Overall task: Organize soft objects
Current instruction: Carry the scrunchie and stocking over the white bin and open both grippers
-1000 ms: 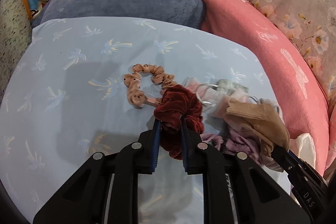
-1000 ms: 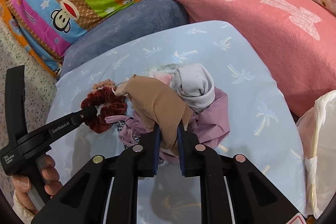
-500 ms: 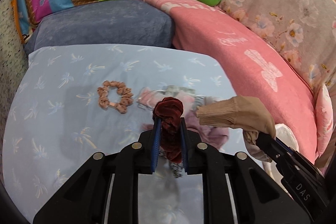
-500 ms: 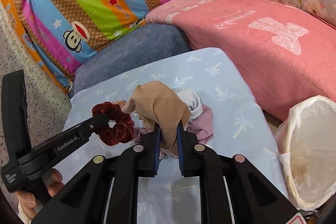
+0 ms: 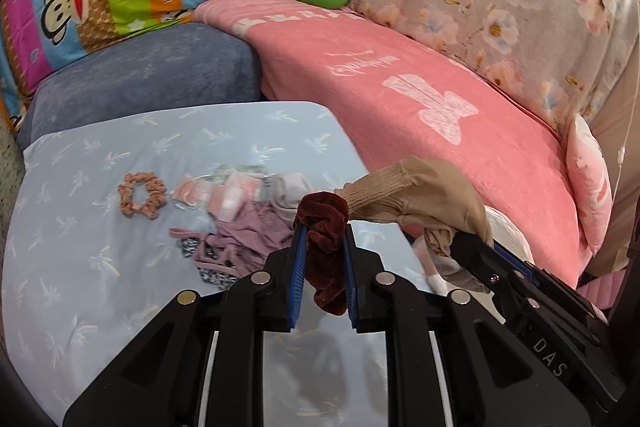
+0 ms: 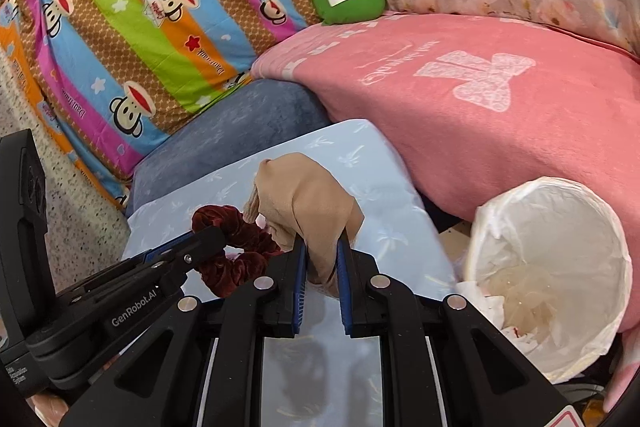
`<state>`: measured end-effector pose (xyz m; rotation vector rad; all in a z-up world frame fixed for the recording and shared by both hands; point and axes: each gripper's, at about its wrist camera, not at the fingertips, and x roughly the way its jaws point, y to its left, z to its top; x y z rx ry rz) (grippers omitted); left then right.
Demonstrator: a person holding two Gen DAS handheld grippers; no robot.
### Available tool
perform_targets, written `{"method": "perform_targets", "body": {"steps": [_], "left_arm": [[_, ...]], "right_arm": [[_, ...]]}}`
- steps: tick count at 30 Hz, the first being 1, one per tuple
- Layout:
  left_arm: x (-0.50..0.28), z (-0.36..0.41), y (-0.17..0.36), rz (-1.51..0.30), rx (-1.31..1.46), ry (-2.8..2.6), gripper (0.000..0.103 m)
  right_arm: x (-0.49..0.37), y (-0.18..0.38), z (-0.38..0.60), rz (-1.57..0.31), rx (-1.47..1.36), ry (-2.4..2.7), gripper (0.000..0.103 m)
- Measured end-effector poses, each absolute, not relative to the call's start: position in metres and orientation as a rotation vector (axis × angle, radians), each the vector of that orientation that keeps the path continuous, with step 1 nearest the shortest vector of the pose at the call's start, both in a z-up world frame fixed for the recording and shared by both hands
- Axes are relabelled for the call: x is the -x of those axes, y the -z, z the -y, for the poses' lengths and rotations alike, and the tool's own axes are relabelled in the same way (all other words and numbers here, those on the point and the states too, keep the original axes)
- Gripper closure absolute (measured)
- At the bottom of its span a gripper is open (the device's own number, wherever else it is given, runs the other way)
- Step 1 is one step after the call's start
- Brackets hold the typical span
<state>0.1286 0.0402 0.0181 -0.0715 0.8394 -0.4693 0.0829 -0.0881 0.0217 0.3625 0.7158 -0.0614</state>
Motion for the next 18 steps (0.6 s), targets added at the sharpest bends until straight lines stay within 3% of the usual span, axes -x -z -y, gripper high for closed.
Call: {"method": "perform_targets", "body": {"steps": [18], "left_arm": [[-0.09,0.06,-0.026,-0.839,-0.048,0.645,0.086]], "right_arm": [[-0.016,-0.02,0.19,-0.653,-0.467,0.244,0.09]]}}
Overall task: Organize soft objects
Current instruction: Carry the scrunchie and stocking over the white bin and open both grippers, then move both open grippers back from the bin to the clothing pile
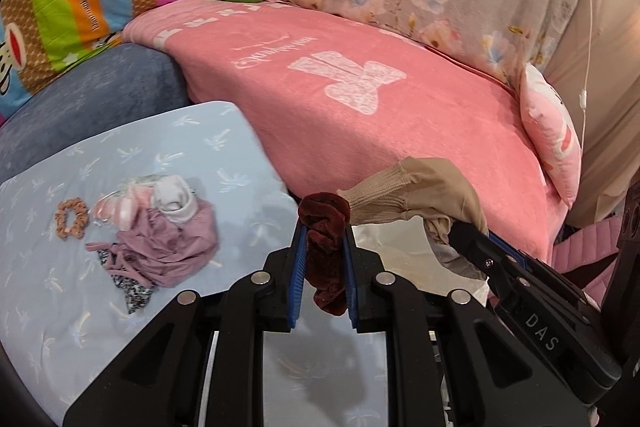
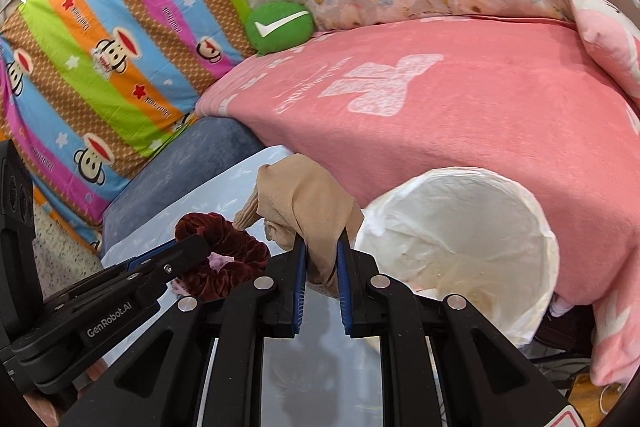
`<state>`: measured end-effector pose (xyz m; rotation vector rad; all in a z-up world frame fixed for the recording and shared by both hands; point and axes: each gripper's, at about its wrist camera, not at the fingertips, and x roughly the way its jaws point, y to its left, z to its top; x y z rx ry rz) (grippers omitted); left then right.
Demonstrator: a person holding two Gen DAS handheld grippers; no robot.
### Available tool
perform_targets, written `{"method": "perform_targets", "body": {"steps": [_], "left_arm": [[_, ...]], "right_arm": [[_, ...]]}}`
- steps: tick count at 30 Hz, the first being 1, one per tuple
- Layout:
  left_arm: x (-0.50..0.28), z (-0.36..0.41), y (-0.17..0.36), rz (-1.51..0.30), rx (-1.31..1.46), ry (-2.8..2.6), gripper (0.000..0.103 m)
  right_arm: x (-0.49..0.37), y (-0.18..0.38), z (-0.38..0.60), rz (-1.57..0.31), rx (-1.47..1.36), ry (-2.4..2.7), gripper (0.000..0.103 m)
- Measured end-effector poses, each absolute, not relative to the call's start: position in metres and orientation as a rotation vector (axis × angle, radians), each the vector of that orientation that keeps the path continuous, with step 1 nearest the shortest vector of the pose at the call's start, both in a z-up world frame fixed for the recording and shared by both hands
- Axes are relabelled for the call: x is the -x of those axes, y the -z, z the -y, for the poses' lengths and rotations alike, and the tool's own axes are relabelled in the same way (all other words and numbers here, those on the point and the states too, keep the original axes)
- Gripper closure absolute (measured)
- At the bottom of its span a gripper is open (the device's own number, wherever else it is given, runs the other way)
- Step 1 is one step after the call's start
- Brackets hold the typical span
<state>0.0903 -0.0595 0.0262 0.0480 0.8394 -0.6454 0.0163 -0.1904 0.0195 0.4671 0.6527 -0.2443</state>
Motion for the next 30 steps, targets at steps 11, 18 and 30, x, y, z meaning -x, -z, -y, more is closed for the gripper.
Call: {"method": "perform_targets", "body": {"steps": [11,18,30], "left_arm": [[-0.075,0.11,-0.025,-0.858,-0.098,0.754,0.084],[-0.072,0.13,-0.021,-0.873,-0.118,0.774,0.062],[-0.074,0.127,-0.02,-0.842,-0.118,0.718,0.041]], "right_arm": [[0.014,-0.011,0.243,-0.63,-0.526,0.346,0.09],[0.02,-0.006,0.262,-0.631,-0.544,0.376,0.09],[0.016,-0.003,0.262,-0.631,-0.538,0.381,0.082]]}}
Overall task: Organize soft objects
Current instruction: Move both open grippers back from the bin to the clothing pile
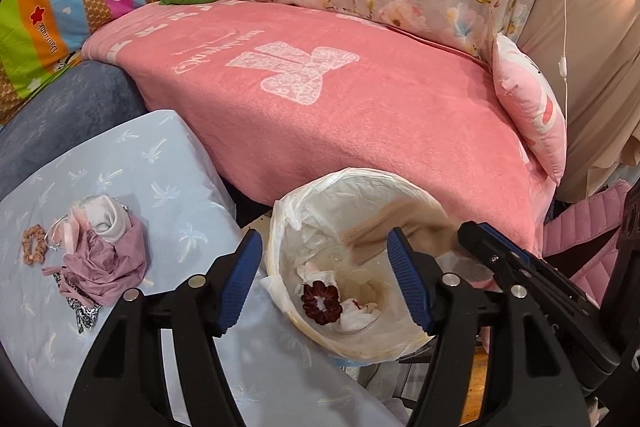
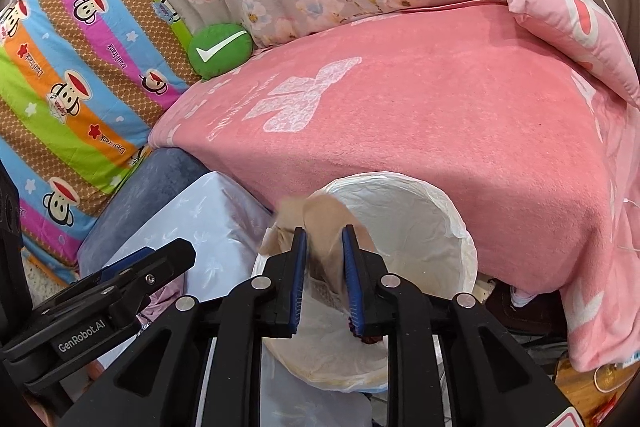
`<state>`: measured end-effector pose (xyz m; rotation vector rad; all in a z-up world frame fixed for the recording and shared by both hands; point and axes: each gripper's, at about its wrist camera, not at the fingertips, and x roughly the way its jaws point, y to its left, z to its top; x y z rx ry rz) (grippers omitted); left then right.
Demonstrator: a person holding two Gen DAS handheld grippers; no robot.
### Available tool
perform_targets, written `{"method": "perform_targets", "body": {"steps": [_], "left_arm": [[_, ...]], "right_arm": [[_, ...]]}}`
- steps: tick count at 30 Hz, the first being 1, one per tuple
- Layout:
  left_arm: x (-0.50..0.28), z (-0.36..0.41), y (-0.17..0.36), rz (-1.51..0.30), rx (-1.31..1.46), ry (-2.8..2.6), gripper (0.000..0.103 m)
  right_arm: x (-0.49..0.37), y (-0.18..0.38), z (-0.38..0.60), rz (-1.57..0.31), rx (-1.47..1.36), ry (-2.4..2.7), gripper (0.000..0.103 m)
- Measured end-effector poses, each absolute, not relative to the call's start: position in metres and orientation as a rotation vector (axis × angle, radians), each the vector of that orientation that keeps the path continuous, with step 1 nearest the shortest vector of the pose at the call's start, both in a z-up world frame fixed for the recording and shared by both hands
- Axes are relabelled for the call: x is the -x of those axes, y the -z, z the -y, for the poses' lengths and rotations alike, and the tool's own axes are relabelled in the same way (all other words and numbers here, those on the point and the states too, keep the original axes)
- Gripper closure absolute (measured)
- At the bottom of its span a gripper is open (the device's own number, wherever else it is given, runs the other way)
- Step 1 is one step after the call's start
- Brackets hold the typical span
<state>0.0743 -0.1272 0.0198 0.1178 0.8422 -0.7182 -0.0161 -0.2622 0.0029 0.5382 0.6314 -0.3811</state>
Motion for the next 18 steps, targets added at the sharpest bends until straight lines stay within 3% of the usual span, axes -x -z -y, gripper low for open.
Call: {"method": "perform_targets", "body": {"steps": [4,18], "left_arm": [[-0.076,0.123,-0.017,-0.849,-0.113,0.703,0.041],[-0.081,0.103,-0.012,-0.859,-0.085,0.661,0.037]], "right_arm": [[0.015,-0.004,0.259,-0.625,-0.534,0.375,0.07],[0.004,-0.003,0.236,-0.652,-0.507,0.329,0.067]]}}
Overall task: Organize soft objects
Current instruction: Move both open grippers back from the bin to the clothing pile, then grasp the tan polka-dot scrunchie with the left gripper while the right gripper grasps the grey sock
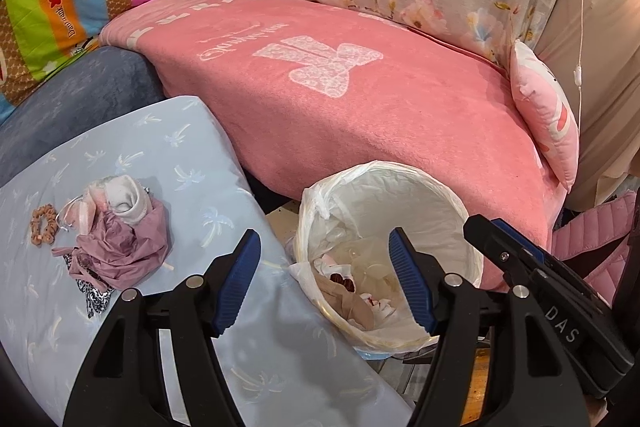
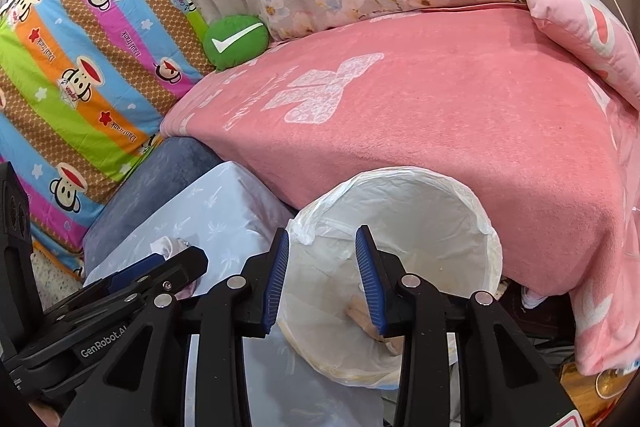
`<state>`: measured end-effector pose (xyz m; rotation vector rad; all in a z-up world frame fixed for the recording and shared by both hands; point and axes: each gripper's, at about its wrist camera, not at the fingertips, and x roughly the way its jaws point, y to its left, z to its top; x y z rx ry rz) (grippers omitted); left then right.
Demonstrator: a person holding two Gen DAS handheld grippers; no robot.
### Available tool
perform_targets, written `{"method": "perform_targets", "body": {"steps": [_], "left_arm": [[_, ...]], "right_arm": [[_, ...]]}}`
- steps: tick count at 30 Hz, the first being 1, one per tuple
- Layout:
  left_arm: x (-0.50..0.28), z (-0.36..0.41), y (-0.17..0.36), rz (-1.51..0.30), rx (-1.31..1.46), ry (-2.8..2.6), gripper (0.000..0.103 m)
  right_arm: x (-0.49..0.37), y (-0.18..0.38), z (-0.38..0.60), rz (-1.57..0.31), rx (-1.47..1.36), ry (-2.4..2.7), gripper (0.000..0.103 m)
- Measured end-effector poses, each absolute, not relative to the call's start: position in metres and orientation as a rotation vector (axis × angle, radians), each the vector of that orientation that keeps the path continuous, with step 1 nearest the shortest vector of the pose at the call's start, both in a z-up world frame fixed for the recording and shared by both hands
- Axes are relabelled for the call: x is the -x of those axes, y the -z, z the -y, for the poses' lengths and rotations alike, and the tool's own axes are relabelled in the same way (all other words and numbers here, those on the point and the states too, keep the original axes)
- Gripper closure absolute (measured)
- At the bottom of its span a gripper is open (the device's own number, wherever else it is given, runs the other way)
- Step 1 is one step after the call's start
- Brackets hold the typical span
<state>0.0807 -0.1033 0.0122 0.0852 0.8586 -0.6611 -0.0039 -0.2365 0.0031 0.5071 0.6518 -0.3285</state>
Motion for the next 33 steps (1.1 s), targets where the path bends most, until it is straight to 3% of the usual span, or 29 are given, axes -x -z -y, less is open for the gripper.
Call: {"method": "perform_targets", "body": {"steps": [12,33], "left_arm": [[-0.095,0.059,0.0,-0.88,-0.031,0.558,0.024],[-0.121,-0.022,0.018,-0.922,0.085,0.4,0.024]], "right_arm": [[-0.01,0.002,0.206,-0.689,-0.471,0.272,0.066],[-0.053,0.014,0.136,-0.768,-0.387,0.149,0.065]]}}
